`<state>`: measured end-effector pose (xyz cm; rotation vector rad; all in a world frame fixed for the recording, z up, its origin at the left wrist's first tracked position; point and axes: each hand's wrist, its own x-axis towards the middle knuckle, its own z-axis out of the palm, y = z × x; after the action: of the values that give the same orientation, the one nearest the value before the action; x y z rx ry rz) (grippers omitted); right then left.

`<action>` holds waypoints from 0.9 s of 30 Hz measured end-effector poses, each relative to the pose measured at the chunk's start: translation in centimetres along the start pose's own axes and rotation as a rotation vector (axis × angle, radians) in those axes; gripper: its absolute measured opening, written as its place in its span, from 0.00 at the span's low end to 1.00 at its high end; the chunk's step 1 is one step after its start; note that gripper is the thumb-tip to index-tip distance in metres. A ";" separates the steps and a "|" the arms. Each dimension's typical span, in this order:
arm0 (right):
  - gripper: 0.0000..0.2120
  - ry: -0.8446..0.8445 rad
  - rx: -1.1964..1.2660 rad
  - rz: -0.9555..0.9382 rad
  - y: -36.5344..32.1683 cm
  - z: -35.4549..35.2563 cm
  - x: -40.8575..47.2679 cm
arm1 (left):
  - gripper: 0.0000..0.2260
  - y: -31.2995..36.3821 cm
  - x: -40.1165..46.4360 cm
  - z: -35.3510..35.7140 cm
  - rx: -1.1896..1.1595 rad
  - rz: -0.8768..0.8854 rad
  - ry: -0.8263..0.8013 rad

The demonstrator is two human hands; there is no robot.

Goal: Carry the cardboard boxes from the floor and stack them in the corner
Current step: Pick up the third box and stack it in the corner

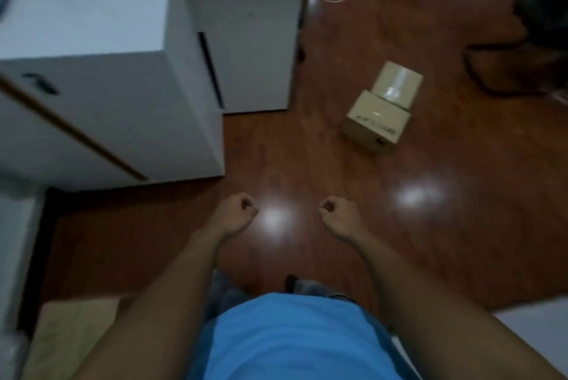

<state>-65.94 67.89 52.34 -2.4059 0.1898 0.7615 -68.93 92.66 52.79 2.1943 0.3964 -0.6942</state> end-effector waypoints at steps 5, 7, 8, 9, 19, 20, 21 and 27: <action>0.07 0.172 0.188 0.310 10.7 -6.5 -1.2 | 0.07 14.5 4.2 9.8 0.124 0.249 -0.350; 0.09 0.208 0.248 0.426 13.2 -7.1 -1.6 | 0.05 17.8 5.3 12.1 0.178 0.314 -0.449; 0.09 0.230 0.293 0.471 13.9 -7.2 -1.8 | 0.05 19.0 5.9 12.9 0.204 0.329 -0.487; 0.10 0.245 0.335 0.509 14.1 -7.4 -1.9 | 0.06 19.8 6.7 13.4 0.234 0.336 -0.513; 0.11 0.342 0.566 0.706 11.9 -15.0 5.4 | 0.09 27.7 21.7 10.5 0.345 0.272 -0.657; 0.10 0.356 0.583 0.705 11.6 -15.6 6.1 | 0.08 28.4 22.6 10.5 0.336 0.268 -0.665; 0.09 0.378 0.592 0.704 11.4 -16.3 7.3 | 0.08 29.4 24.1 10.8 0.331 0.271 -0.672; 0.07 0.322 0.577 0.631 12.9 -20.5 14.5 | 0.07 36.2 30.7 15.0 0.363 0.270 -0.686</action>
<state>-48.10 46.03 51.04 -1.8831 1.1689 0.4717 -32.06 59.65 47.87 2.1042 -0.3979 -1.3702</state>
